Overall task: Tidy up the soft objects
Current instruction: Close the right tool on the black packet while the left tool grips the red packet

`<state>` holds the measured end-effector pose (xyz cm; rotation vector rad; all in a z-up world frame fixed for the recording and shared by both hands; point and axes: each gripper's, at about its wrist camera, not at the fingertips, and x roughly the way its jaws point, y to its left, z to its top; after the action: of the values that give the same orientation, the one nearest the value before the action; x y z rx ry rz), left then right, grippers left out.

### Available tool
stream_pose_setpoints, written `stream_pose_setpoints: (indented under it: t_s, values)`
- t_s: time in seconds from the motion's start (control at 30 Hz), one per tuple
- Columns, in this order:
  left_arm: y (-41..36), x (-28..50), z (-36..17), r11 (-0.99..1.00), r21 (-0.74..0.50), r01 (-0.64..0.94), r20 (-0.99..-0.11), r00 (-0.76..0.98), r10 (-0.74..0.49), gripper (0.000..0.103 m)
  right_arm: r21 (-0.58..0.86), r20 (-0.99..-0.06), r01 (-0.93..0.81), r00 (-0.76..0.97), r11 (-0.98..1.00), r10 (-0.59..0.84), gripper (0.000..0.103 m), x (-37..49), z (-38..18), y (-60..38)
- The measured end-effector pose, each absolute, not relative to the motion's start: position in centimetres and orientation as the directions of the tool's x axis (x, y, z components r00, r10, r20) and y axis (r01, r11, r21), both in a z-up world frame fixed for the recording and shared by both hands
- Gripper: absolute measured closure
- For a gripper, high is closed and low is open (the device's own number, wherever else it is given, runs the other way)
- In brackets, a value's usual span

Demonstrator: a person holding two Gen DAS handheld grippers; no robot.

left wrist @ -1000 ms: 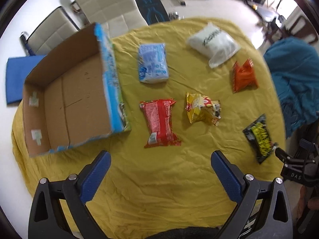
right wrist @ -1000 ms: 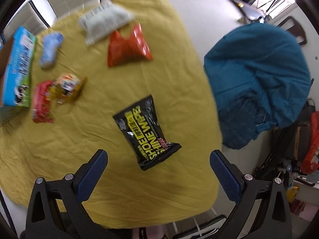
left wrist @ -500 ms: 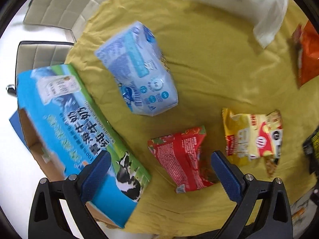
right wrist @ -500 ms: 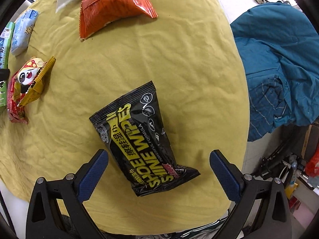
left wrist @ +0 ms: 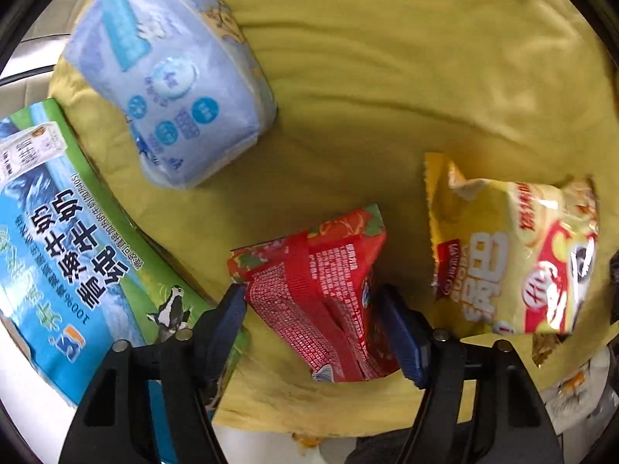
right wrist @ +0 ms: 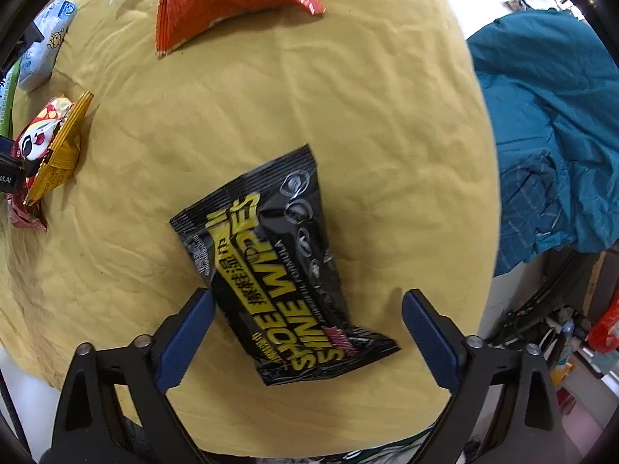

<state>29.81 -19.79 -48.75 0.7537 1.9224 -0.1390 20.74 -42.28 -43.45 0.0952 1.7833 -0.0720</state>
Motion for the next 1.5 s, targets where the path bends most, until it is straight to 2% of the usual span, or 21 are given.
stream_pose_setpoints:
  t_s: [0.1, 0.17, 0.23, 0.47, 0.6, 0.67, 0.77, 0.93, 1.2, 1.37, 1.4, 1.47, 1.5]
  values:
    - [-19.2, 29.3, -47.5, 0.836, 0.200, 0.510, -0.880, -0.281, 0.382, 0.042, 0.031, -0.971, 0.133, -0.232, 0.991, 0.062, 0.016, 20.3, -44.0, -42.3]
    - [-18.8, 29.4, -46.5, 0.887, 0.144, 0.440, -0.903, -0.308, 0.299, 0.043, 0.042, -0.967, 0.155, -0.242, 0.987, 0.079, 0.023, 20.0, -44.4, -42.3]
    - [-18.6, 28.3, -46.2, 0.916, 0.095, 0.391, -0.921, -0.313, 0.230, 0.043, 0.051, -0.964, 0.180, -0.248, 0.982, 0.095, 0.036, 19.7, -44.7, -42.5]
    - [-17.8, 24.6, -46.2, 0.932, 0.054, 0.359, -0.956, -0.252, 0.152, 0.041, 0.099, -0.962, 0.253, -0.225, 0.962, 0.158, 0.040, 18.1, -44.3, -42.2]
    - [-14.8, 22.7, -48.1, 0.969, -0.040, 0.243, -0.948, -0.316, 0.040, 0.052, 0.102, -0.962, 0.272, -0.217, 0.957, 0.164, 0.036, 17.6, -44.4, -41.7]
    - [-14.2, 22.3, -47.8, 0.972, -0.018, 0.233, -0.971, -0.237, 0.039, 0.055, 0.092, -0.964, 0.291, -0.213, 0.952, 0.158, 0.036, 17.5, -44.3, -41.7]
    - [-13.8, 22.2, -47.7, 0.976, -0.016, 0.215, -0.980, -0.196, 0.027, 0.058, 0.058, -0.971, 0.283, -0.206, 0.957, 0.120, 0.039, 17.2, -44.2, -41.6]
    - [-11.5, 20.6, -47.3, 0.982, 0.002, 0.191, -0.988, -0.151, 0.031, 0.059, 0.031, -0.979, 0.271, -0.187, 0.962, 0.085, 0.050, 16.2, -43.0, -40.2]
    - [-10.5, 16.8, -41.4, 0.977, 0.030, 0.213, -0.999, -0.031, 0.037, 0.059, 0.066, -0.988, 0.253, -0.116, 0.965, 0.098, 0.053, 14.1, -38.3, -37.9]
    - [-11.1, 14.8, -35.5, 0.976, 0.043, 0.211, -0.998, 0.061, 0.030, 0.060, 0.119, -0.990, 0.236, -0.051, 0.965, 0.134, 0.054, 13.0, -38.4, -38.5]
    - [-14.3, 13.6, -33.5, 0.976, 0.048, 0.213, -0.997, 0.076, 0.033, 0.060, 0.130, -0.989, 0.228, -0.035, 0.965, 0.141, 0.054, 13.0, -38.3, -38.4]
    - [-13.4, 13.4, -31.4, 0.978, 0.043, 0.203, -0.992, 0.123, 0.018, 0.060, 0.150, -0.988, 0.210, -0.009, 0.966, 0.155, 0.054, 13.3, -38.3, -38.5]
    - [-15.5, 13.7, -30.8, 0.978, 0.042, 0.202, -0.991, 0.135, 0.015, 0.060, 0.159, -0.987, 0.199, 0.004, 0.967, 0.161, 0.054, 13.9, -38.3, -38.2]
